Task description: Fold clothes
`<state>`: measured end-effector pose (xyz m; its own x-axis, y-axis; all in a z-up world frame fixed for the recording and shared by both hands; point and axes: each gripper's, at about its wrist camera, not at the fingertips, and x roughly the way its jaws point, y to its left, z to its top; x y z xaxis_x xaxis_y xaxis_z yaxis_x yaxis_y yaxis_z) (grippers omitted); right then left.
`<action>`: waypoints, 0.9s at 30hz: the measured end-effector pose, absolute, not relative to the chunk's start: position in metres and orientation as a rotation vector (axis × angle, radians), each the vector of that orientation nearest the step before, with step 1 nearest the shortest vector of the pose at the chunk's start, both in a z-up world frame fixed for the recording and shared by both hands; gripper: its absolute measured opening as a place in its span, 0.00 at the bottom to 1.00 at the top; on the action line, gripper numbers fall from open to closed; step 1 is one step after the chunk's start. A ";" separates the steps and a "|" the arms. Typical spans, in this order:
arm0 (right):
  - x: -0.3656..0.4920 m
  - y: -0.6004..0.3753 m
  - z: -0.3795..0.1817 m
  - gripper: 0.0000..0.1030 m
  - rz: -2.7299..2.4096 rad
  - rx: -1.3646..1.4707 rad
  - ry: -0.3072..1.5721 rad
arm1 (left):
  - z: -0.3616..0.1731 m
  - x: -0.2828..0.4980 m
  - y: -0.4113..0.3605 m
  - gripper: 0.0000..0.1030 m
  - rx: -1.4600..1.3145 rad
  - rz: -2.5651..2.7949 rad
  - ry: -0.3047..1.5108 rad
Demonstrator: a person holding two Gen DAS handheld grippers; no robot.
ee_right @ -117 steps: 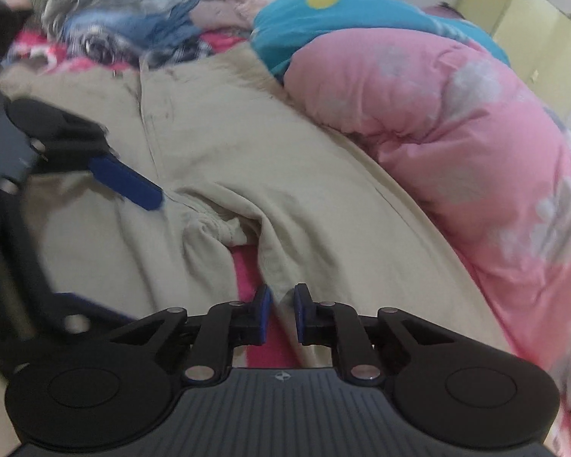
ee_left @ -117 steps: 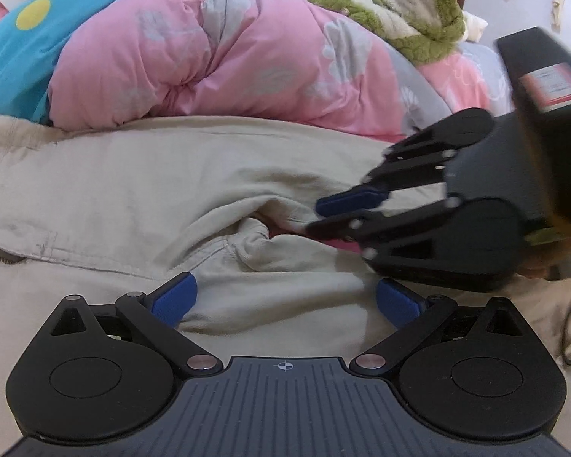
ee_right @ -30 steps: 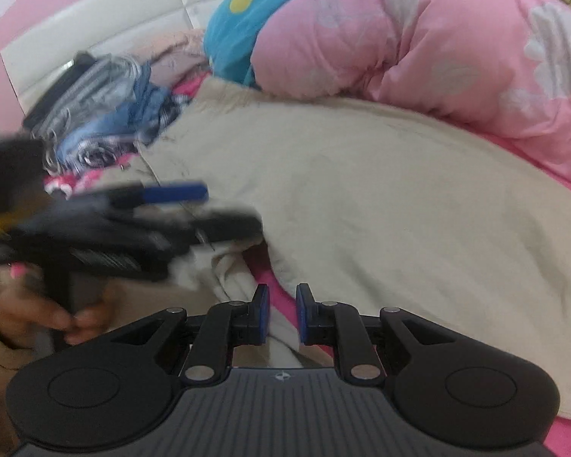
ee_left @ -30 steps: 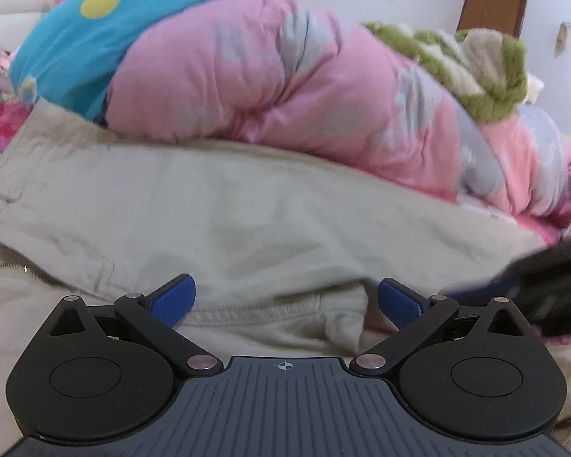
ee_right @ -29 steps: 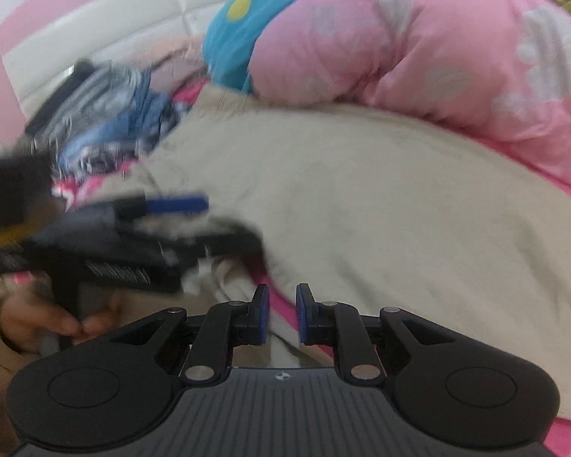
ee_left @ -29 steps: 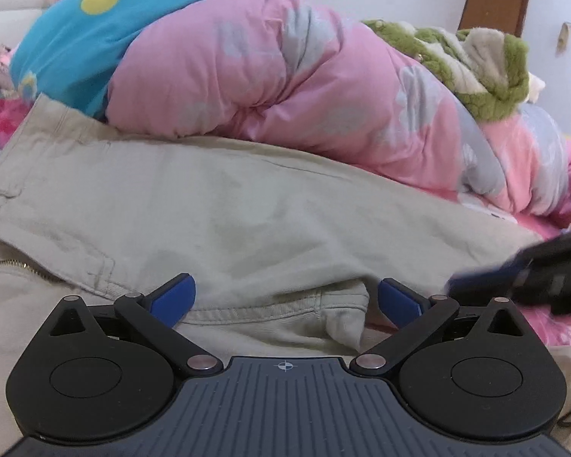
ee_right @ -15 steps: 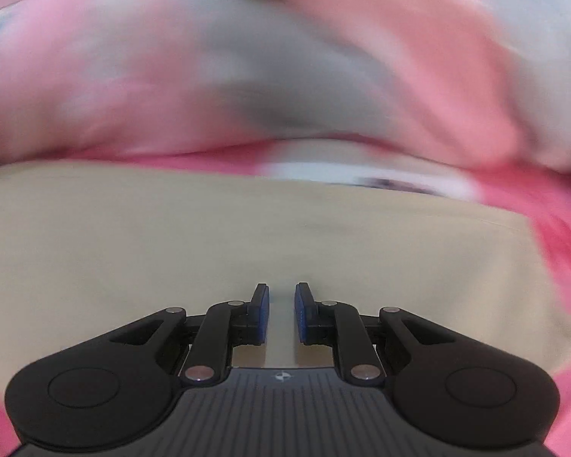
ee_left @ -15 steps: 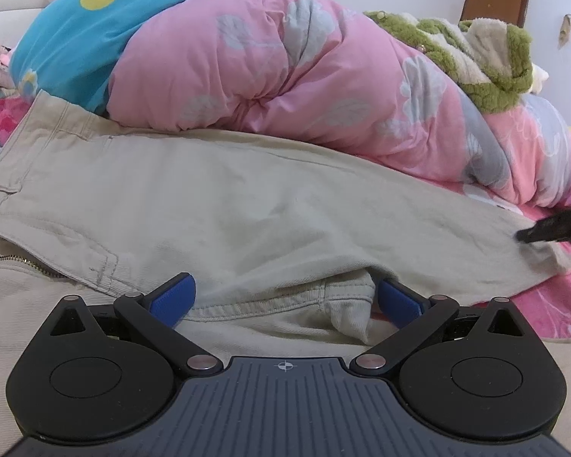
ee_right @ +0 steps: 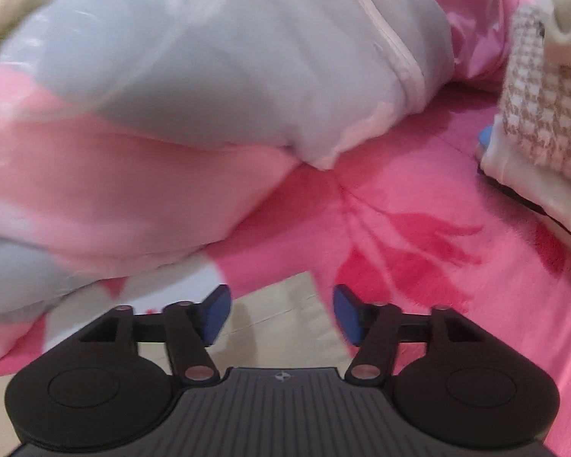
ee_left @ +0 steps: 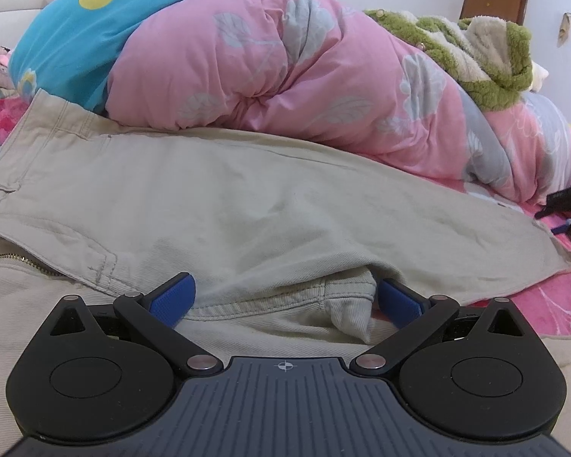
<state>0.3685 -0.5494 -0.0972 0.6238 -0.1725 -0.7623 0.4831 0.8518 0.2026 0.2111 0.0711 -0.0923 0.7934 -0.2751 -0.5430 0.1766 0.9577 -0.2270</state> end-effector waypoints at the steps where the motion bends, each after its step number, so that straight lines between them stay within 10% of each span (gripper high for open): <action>1: 0.371 -0.552 -0.102 0.63 -0.389 0.420 0.837 | -0.092 0.211 0.071 1.00 -0.169 -0.244 0.608; 4: 0.370 -0.547 -0.105 0.57 -0.360 0.368 0.847 | -0.092 0.211 0.071 1.00 -0.169 -0.244 0.607; 9: 0.365 -0.527 -0.099 0.09 -0.334 0.229 0.827 | -0.092 0.211 0.073 1.00 -0.180 -0.247 0.601; 24: 0.393 -0.531 -0.101 0.08 -0.490 0.145 0.722 | -0.093 0.216 0.076 1.00 -0.220 -0.238 0.599; 27: 0.401 -0.536 -0.104 0.34 -0.528 0.148 0.719 | -0.093 0.215 0.078 1.00 -0.224 -0.241 0.598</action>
<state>0.4010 -0.5364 -0.1044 0.6288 -0.4091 -0.6612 0.5087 0.8596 -0.0481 0.2151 0.0775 -0.0930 0.8002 -0.2868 -0.5267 0.1578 0.9480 -0.2765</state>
